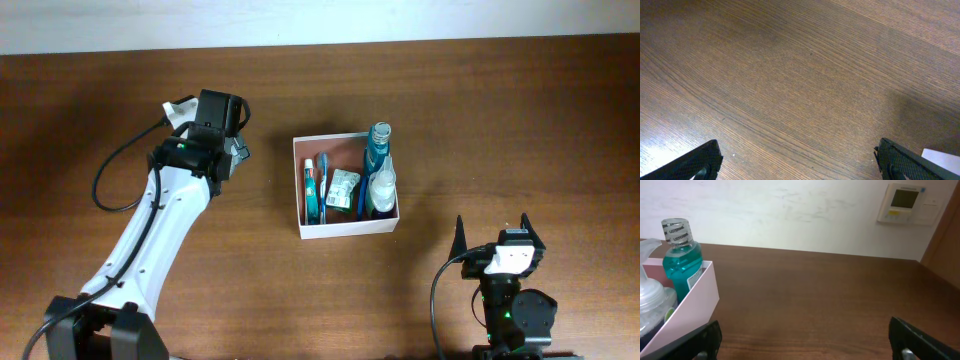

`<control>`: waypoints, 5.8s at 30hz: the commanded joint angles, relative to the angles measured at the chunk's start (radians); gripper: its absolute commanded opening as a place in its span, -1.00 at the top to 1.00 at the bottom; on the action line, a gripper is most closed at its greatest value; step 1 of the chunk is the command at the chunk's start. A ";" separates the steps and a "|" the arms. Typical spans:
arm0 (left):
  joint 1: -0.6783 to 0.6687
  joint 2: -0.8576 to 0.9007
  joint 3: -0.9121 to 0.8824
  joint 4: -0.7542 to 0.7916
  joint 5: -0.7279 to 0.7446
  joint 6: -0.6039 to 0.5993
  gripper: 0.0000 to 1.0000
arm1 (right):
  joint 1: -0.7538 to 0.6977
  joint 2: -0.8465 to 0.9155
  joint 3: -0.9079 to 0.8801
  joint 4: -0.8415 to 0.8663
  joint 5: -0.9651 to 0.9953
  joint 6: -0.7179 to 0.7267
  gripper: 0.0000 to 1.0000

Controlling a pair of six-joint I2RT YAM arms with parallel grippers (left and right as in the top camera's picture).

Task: Pack container

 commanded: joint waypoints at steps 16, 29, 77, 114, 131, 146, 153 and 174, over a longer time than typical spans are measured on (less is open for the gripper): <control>0.003 -0.019 0.012 -0.001 -0.014 0.012 -0.99 | -0.006 -0.009 -0.005 -0.008 -0.010 -0.007 -0.97; 0.003 -0.139 0.012 -0.001 -0.014 0.012 -0.99 | -0.005 -0.009 -0.005 -0.008 -0.010 -0.007 -0.97; 0.157 -1.315 0.012 -0.134 -0.018 0.012 -0.99 | -0.006 -0.009 -0.005 -0.008 -0.010 -0.007 -0.97; 0.158 -1.611 -0.588 -0.183 -0.022 0.008 -0.99 | -0.006 -0.009 -0.005 -0.008 -0.010 -0.007 -0.97; 0.188 -1.611 -1.193 0.679 0.158 0.009 -0.99 | -0.006 -0.009 -0.005 -0.008 -0.010 -0.007 -0.97; 0.294 -1.612 -1.305 0.726 0.130 0.122 -0.99 | -0.006 -0.009 -0.005 -0.008 -0.010 -0.007 -0.97; 0.306 -1.612 -1.305 0.728 0.132 0.125 -0.99 | -0.006 -0.009 -0.005 -0.008 -0.010 -0.007 -0.97; 0.306 -1.611 -1.305 0.728 0.132 0.125 -0.99 | -0.006 -0.009 -0.005 -0.008 -0.010 -0.007 -0.96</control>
